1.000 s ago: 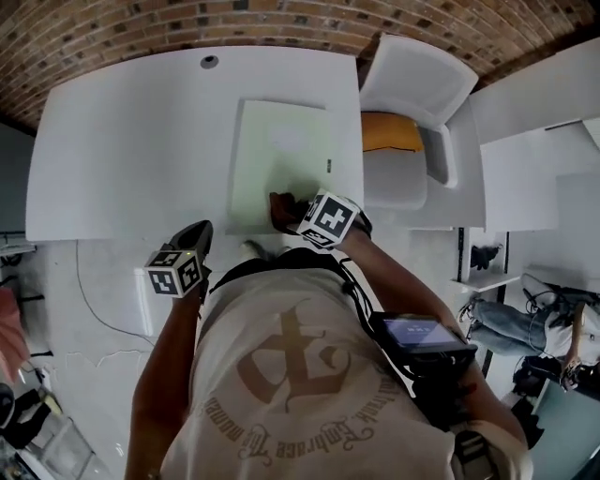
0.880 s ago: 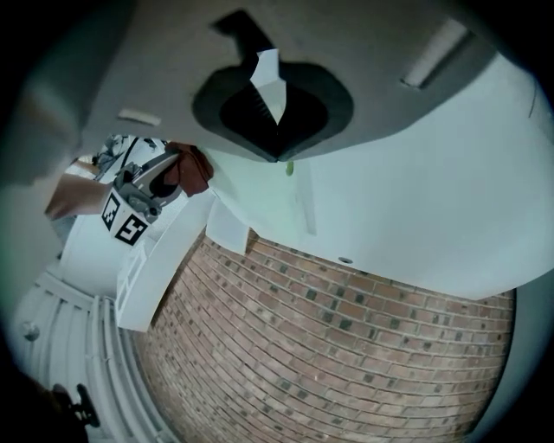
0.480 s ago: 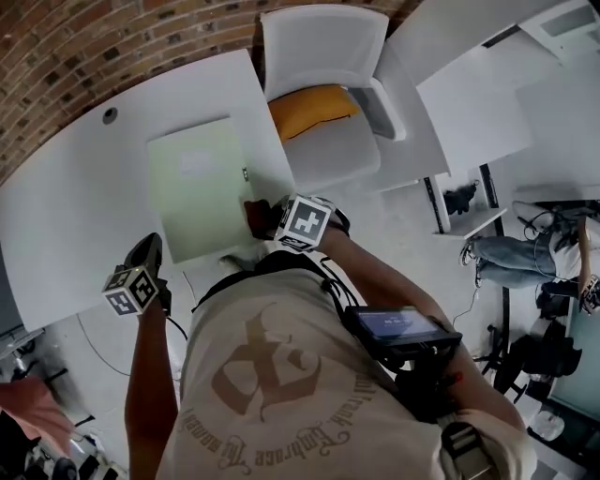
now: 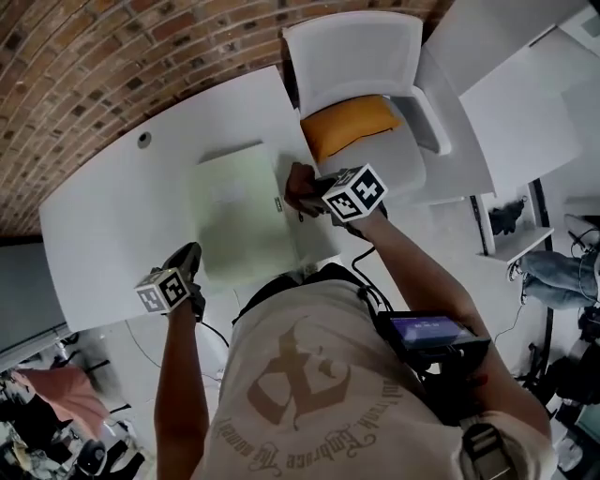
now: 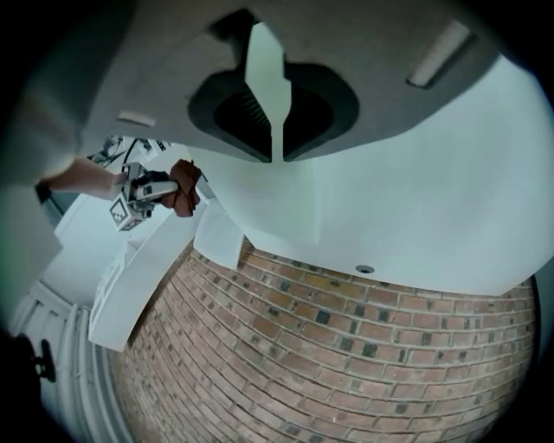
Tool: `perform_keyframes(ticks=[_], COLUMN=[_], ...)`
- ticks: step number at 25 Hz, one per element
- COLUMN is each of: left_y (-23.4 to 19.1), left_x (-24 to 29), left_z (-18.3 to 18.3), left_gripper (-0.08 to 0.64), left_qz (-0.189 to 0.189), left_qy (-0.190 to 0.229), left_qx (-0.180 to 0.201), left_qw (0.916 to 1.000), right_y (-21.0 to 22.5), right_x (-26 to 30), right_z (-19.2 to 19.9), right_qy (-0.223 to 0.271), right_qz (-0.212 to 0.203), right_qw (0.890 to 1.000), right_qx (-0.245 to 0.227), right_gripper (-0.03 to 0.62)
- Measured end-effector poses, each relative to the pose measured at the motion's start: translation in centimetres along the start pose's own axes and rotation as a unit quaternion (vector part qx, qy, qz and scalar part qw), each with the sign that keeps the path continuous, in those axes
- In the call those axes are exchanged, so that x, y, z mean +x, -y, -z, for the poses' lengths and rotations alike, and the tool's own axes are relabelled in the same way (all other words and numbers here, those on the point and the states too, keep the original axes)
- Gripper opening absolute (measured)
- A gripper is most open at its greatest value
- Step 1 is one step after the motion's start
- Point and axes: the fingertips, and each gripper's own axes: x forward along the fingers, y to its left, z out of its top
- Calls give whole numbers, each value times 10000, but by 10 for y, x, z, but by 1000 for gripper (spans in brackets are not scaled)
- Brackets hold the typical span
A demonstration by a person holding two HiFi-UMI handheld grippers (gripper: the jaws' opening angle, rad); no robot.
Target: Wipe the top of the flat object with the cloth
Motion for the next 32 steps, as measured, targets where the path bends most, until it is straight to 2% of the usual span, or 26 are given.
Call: perform_keyframes(ticks=[4, 8, 12, 15, 19, 23, 32], left_y=[-2, -5, -7, -12, -17, -18, -19], left_x=[7, 14, 21, 24, 30, 33, 33], left_z=[5, 15, 22, 24, 35, 36, 38], left_gripper=[103, 178, 206, 192, 190, 192, 192], left_qz=[-216, -267, -258, -366, -648, -743, -905], left_qy=[-330, -694, -878, -1033, -1387, -1352, -1395], left_qx=[-81, -390, -707, -644, -403, -340, -241], left_qw=[9992, 9965, 9933, 9919, 9874, 9874, 9858], right_y=[49, 82, 102, 111, 104, 98, 61], right_x=[11, 28, 48, 59, 73, 78, 72], right_z=[-44, -83, -102, -103, -95, -84, -43], right_qy=[485, 880, 998, 894, 715, 508, 194], right_qz=[93, -33, -70, 16, -179, -275, -766], right_qw=[9977, 9907, 9839, 9822, 9796, 9799, 9770], right_qx=[456, 1034, 1484, 1654, 1867, 1907, 1979], right_gripper=[106, 106, 107, 107, 107, 107, 107])
